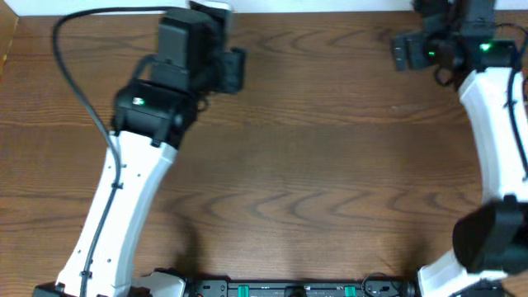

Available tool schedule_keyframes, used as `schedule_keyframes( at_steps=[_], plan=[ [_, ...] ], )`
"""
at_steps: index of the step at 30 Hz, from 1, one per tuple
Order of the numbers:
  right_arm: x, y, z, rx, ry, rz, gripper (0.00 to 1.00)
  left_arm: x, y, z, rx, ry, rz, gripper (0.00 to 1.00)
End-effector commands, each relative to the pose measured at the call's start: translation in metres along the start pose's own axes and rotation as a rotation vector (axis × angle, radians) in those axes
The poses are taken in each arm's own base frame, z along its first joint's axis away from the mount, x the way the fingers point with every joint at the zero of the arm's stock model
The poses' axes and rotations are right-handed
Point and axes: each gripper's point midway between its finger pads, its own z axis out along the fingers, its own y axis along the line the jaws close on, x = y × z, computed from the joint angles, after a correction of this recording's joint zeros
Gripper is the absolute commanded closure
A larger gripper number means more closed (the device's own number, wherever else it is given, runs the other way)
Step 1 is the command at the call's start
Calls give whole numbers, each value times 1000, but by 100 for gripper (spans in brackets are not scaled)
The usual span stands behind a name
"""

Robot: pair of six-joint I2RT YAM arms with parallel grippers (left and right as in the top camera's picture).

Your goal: Untangle cables

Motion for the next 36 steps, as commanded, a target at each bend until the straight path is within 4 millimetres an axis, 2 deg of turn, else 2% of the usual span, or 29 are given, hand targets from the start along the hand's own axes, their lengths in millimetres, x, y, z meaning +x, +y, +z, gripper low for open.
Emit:
schedule_keyframes(
  at_steps=[1, 3, 5, 9, 11, 12, 14, 19, 26, 33, 36],
  plan=[
    [-33, 3, -60, 139, -96, -35, 1, -18, 22, -33, 26, -77, -50, 40],
    [-38, 14, -81, 126, -126, -33, 1, -24, 35, -48, 1, -113, -68, 40],
    [-41, 16, -95, 122, -150, 13, 1, -31, 44, -68, -23, -160, -78, 40],
    [-45, 15, -114, 121, -188, 75, 1, -40, 47, -100, -46, -239, -47, 38],
    [-46, 14, -122, 123, -203, 76, 1, -43, 45, -115, -46, -272, -42, 23],
    [-46, 14, -124, 123, -205, 76, 1, -44, 44, -119, -46, -282, -40, 7],
    [-47, 15, -126, 122, -210, 74, 1, -45, 42, -127, -44, -300, -38, 3],
    [-49, 16, -127, 122, -220, 74, 1, -46, 41, -134, -43, -314, -35, 2],
    [-65, 12, -139, 135, -295, 83, 1, -36, 42, -129, -46, -267, -43, 2],
    [-38, 17, -131, 116, -182, 74, 1, -5, 44, -121, -54, -138, -65, 2],
    [-16, 22, -128, 101, -90, 66, 1, 14, 45, -119, -58, -62, -78, 2]
  ],
)
